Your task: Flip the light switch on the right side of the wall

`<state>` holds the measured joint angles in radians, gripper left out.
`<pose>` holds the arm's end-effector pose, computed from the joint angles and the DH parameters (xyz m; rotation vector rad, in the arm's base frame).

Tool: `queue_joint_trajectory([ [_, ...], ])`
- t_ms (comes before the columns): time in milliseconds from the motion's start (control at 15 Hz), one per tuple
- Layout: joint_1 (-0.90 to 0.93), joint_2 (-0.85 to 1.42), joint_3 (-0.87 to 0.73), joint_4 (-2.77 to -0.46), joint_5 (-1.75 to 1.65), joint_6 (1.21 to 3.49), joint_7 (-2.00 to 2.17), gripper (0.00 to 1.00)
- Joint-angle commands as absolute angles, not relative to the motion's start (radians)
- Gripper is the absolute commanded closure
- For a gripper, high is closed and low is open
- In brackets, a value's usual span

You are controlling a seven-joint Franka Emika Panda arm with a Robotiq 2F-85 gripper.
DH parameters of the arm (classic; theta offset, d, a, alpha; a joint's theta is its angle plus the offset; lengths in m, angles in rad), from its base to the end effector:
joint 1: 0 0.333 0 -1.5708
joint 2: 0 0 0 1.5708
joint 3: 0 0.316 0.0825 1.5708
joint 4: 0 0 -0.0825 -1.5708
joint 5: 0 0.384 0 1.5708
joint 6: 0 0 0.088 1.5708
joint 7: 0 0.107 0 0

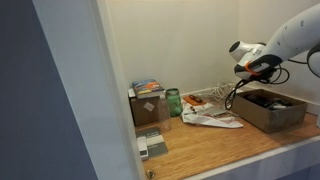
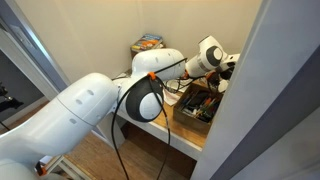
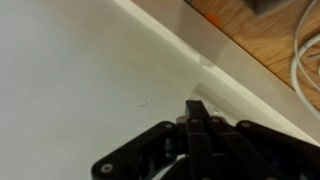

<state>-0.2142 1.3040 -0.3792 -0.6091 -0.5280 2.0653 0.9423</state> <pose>0.7616 -0.3215 0.2329 2.0457 -1.1220 0.4750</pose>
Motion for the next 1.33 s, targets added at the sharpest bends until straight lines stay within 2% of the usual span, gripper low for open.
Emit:
queue_joint_trajectory([
  [0,-0.239,1.352,-0.388,-0.531,-0.522,2.060,0.957,1.00],
  [800,-0.256,1.369,-0.419,-0.504,-0.526,2.052,0.989,1.00],
  [1267,-0.241,1.333,-0.409,-0.565,-0.529,2.065,0.976,0.99],
])
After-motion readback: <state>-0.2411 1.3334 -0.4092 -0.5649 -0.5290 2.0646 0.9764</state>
